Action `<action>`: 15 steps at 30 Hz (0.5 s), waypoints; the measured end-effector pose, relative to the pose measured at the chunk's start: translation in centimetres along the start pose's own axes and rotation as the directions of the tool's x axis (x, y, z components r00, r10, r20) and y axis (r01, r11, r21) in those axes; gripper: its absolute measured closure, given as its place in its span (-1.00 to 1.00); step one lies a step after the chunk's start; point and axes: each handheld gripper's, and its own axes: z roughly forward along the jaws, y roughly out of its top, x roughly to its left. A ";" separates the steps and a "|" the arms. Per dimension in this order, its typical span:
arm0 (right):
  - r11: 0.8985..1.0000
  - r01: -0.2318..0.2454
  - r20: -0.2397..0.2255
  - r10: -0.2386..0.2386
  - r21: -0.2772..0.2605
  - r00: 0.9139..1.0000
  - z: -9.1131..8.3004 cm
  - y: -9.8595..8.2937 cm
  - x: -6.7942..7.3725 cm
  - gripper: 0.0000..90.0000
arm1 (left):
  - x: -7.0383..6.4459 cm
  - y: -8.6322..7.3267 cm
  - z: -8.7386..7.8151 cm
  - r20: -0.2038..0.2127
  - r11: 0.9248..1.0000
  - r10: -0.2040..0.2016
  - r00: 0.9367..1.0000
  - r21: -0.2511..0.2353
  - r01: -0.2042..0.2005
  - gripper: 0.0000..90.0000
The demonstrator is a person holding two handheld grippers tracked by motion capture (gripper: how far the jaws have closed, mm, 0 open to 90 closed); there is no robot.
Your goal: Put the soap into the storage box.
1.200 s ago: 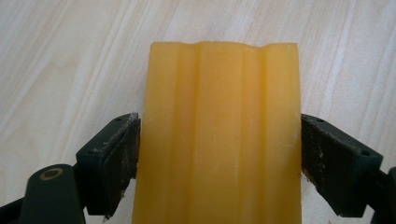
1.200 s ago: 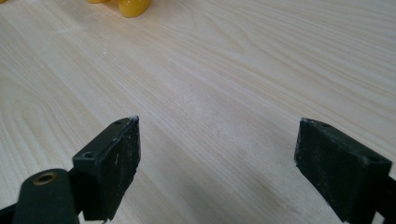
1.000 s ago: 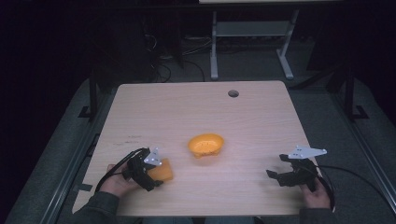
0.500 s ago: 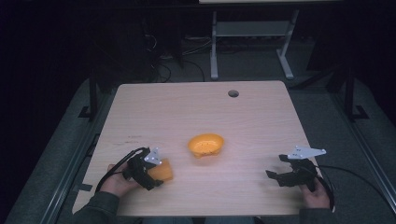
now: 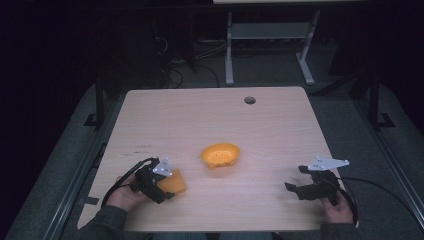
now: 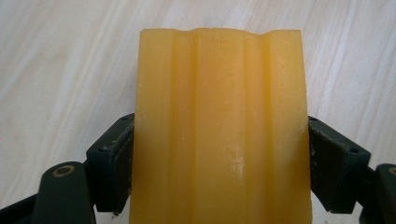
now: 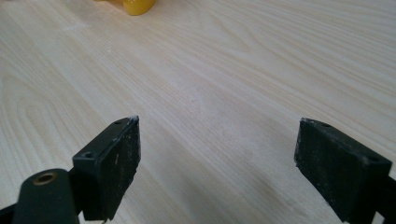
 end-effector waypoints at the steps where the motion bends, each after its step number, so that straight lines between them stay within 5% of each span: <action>1: 1.000 0.002 -0.001 -0.002 0.000 1.000 0.0 0.0 0.0 -0.69 | 0.0 0.0 -0.2 -0.004 1.000 0.003 1.000 -0.007 -0.003 -0.54; 15: 1.000 -0.014 -0.002 0.014 -0.013 1.000 -0.2 -0.1 0.0 -0.69 | -0.5 0.3 -1.7 -0.042 0.999 0.004 0.999 -0.041 -0.005 -0.54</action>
